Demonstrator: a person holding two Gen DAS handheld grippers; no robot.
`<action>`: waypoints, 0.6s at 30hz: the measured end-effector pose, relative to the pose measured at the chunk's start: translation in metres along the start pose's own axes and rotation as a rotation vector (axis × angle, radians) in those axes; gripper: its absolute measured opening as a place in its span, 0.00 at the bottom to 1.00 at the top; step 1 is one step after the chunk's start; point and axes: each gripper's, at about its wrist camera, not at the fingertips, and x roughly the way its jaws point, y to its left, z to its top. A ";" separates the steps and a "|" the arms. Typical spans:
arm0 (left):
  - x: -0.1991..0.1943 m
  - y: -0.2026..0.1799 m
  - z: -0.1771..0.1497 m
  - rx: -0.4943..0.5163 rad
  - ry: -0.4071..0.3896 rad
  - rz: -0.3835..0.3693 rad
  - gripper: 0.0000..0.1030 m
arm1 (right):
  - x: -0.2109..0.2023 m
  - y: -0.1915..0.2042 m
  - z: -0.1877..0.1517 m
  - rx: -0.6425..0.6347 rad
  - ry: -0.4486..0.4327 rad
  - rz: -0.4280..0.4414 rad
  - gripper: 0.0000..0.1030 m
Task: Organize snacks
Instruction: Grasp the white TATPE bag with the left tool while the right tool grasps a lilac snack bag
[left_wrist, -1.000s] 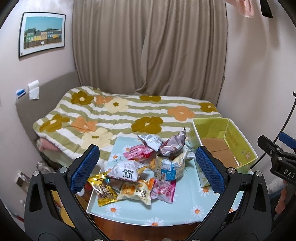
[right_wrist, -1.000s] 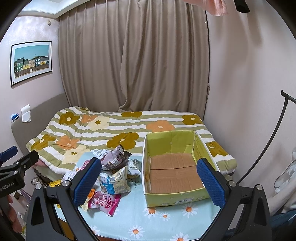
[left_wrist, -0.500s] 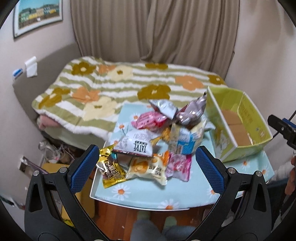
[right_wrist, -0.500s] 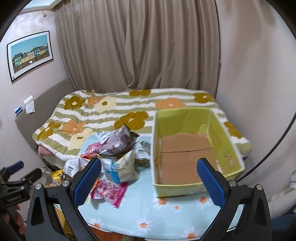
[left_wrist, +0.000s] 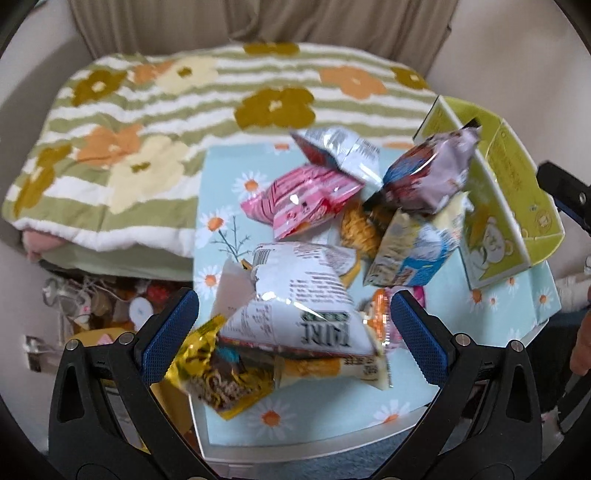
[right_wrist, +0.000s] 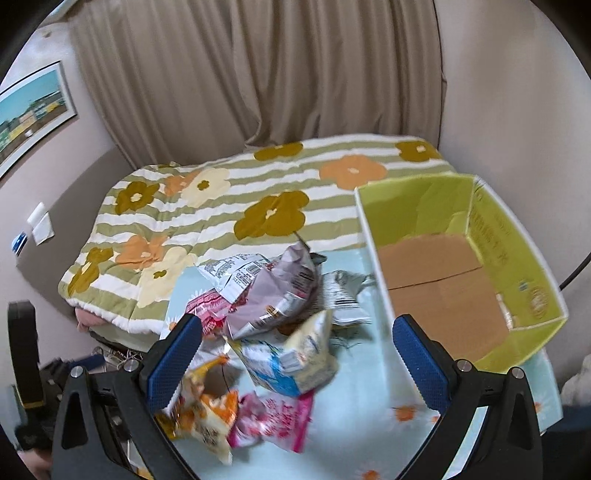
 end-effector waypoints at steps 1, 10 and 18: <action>0.006 0.003 0.002 -0.002 0.013 -0.018 1.00 | 0.009 0.002 0.001 0.007 0.012 -0.006 1.00; 0.056 0.014 0.014 0.013 0.132 -0.116 1.00 | 0.067 0.012 0.005 0.071 0.103 -0.057 1.00; 0.081 0.019 0.019 -0.013 0.195 -0.177 0.93 | 0.102 0.013 0.015 0.072 0.144 -0.053 1.00</action>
